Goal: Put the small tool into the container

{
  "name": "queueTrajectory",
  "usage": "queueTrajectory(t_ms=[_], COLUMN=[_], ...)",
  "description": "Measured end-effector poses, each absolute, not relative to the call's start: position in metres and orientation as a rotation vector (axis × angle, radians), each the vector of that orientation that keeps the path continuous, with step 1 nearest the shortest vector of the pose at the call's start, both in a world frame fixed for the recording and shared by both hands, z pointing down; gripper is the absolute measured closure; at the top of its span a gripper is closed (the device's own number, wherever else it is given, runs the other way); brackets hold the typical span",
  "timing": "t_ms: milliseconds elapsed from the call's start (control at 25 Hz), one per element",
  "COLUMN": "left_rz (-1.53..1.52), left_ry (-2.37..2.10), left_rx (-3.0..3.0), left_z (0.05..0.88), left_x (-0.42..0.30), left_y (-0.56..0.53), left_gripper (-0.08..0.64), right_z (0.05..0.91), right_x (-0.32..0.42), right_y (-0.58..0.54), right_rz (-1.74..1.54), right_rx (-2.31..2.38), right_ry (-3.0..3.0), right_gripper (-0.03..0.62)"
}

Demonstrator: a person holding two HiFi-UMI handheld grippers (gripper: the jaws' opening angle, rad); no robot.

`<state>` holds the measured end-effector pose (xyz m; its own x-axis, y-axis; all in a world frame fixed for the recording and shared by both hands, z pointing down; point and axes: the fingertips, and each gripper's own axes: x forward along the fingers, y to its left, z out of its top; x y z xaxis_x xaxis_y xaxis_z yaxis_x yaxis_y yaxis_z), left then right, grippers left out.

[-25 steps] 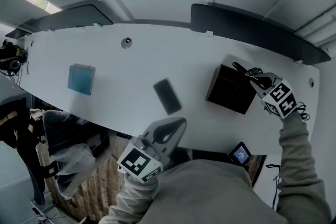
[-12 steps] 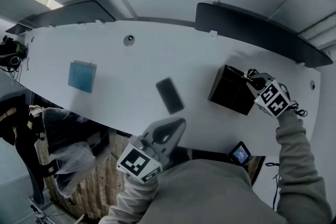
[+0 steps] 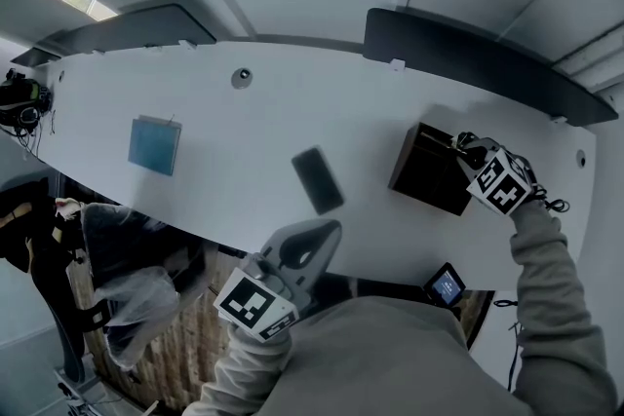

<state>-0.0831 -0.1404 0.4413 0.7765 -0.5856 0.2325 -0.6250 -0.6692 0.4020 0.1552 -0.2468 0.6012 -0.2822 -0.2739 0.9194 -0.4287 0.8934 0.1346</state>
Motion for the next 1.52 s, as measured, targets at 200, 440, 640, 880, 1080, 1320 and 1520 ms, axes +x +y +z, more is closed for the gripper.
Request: queueTrajectory(t_ms=[200,440,640,880,1080,1320,1520], left_rz=[0.107,0.087,0.094,0.100,0.100,0.097,0.102], left_ry=[-0.907,-0.896,-0.904,-0.913,-0.914,-0.913,-0.896], left_rx=[2.506,2.496,2.491,2.484,2.480,2.482,2.484], left_z=[0.439,0.439,0.441,0.441,0.444,0.444,0.443], left_x=[-0.084,-0.090,-0.095,-0.099,-0.097,-0.096,-0.095], left_y=[-0.137,-0.134,-0.131,-0.128,-0.125,-0.123,-0.122], left_gripper=[0.557,0.557,0.557,0.557,0.557,0.557,0.557], right_z=[0.609,0.620,0.628,0.634,0.636,0.634,0.635], right_x=[0.155,0.156,0.159,0.154,0.157,0.153,0.156], right_y=[-0.248,-0.248,-0.249,-0.249,-0.247,-0.250,-0.250], right_rz=[0.190,0.200,0.220,0.230,0.268,0.206,0.220], right_rx=[0.511,0.484,0.476,0.448,0.457,0.447,0.463], right_ry=[-1.858,-1.836,-1.829,-1.833,-1.819,-1.834,-1.825], right_gripper=[0.569,0.569,0.569,0.569,0.569,0.569,0.569])
